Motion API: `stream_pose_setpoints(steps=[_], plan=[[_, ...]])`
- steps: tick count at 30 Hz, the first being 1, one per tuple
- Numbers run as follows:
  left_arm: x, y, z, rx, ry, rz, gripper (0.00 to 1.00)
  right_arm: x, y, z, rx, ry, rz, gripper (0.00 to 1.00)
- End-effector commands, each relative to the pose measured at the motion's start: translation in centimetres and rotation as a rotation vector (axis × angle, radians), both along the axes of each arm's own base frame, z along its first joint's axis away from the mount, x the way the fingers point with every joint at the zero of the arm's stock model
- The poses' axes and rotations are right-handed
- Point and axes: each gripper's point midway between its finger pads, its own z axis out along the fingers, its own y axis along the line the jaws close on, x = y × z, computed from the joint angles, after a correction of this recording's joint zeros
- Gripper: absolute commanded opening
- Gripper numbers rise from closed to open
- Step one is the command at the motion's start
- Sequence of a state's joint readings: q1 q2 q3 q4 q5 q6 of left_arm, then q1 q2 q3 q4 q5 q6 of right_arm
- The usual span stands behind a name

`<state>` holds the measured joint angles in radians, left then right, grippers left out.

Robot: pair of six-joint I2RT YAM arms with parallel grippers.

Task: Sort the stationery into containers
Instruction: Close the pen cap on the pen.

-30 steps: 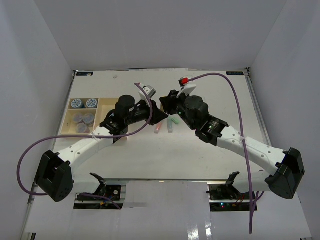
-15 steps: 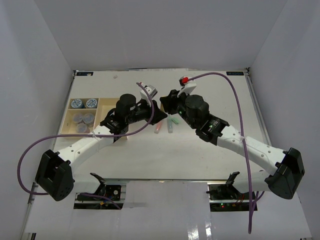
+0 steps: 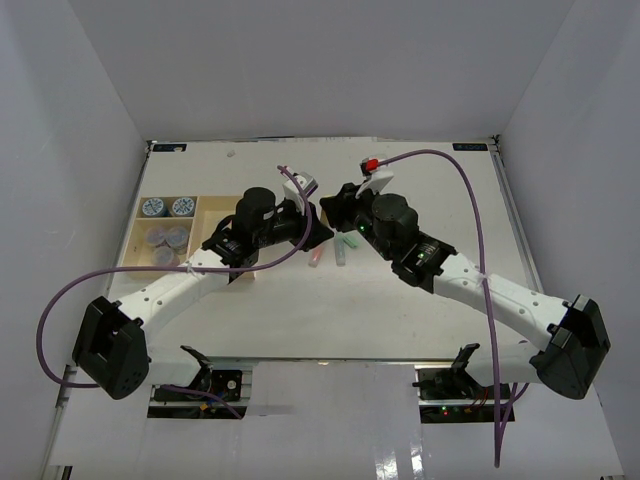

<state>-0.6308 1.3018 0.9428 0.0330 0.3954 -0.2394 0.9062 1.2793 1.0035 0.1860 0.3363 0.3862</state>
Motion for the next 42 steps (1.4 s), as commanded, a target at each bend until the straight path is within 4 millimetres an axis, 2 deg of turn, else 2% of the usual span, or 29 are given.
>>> stream_pose_setpoints(steps=[1,7,11,15,16,19,21,22,23,25,29,30,32,33,35,36,40,42], plan=[[1.9,1.8,22.4,-0.41,-0.599,0.124,0.15,-9.5,-2.3,-17.6,-0.449,0.483,0.254,0.08],[1.9,2.1,23.6,-0.426,-0.631,0.127,0.15,-10.1,-2.3,-18.3,-0.469,0.51,0.273,0.08],[1.8,1.8,21.9,-0.391,-0.595,0.108,0.17,-9.5,-2.3,-17.5,-0.461,0.481,0.251,0.08],[1.4,1.6,18.4,-0.33,-0.522,0.08,0.19,-8.2,-2.1,-15.0,-0.426,0.413,0.213,0.09],[1.1,1.7,16.9,-0.305,-0.49,0.073,0.19,-7.7,-2.0,-14.2,-0.417,0.389,0.195,0.09],[0.3,1.7,14.7,-0.273,-0.431,0.046,0.19,-6.4,-1.6,-12.1,-0.393,0.33,0.16,0.11],[-0.6,1.5,12.1,-0.25,-0.369,0.011,0.19,-5.6,-1.1,-10.7,-0.372,0.294,0.145,0.14],[-0.9,1.5,12.1,-0.253,-0.362,0.002,0.19,-5.5,-1.1,-10.7,-0.373,0.289,0.14,0.15],[-1.2,1.5,11.1,-0.244,-0.337,-0.011,0.19,-5.0,-0.7,-10.0,-0.355,0.272,0.135,0.17],[-1.8,1.5,10.2,-0.245,-0.304,-0.019,0.19,-4.4,-0.3,-9.0,-0.341,0.25,0.124,0.2],[-2.5,1.7,8.3,-0.237,-0.246,-0.025,0.19,-2.8,0.7,-6.4,-0.302,0.186,0.105,0.33],[-2.6,1.7,7.6,-0.23,-0.228,-0.025,0.19,-2.2,1.2,-4.7,-0.278,0.154,0.103,0.35],[-2.7,1.8,6.9,-0.224,-0.208,-0.021,0.19,-1.5,1.6,-3.6,-0.271,0.131,0.096,0.4],[-2.7,1.8,6.2,-0.214,-0.192,-0.017,0.19,-0.9,1.9,-1.8,-0.248,0.102,0.091,0.43],[-2.7,1.9,5.7,-0.208,-0.177,-0.009,0.19,-0.1,2.1,-0.6,-0.247,0.072,0.077,0.5],[-2.7,1.9,5.2,-0.201,-0.164,-0.008,0.19,0.3,2.3,0.8,-0.231,0.048,0.067,0.52],[-2.8,2.0,4.6,-0.187,-0.142,-0.005,0.2,2.4,1.5,2.4,-0.222,0.019,0.015,0.57],[-2.9,2.1,4.4,-0.18,-0.133,-0.003,0.19,3.1,1.2,3.0,-0.214,0.012,0.002,0.63]])
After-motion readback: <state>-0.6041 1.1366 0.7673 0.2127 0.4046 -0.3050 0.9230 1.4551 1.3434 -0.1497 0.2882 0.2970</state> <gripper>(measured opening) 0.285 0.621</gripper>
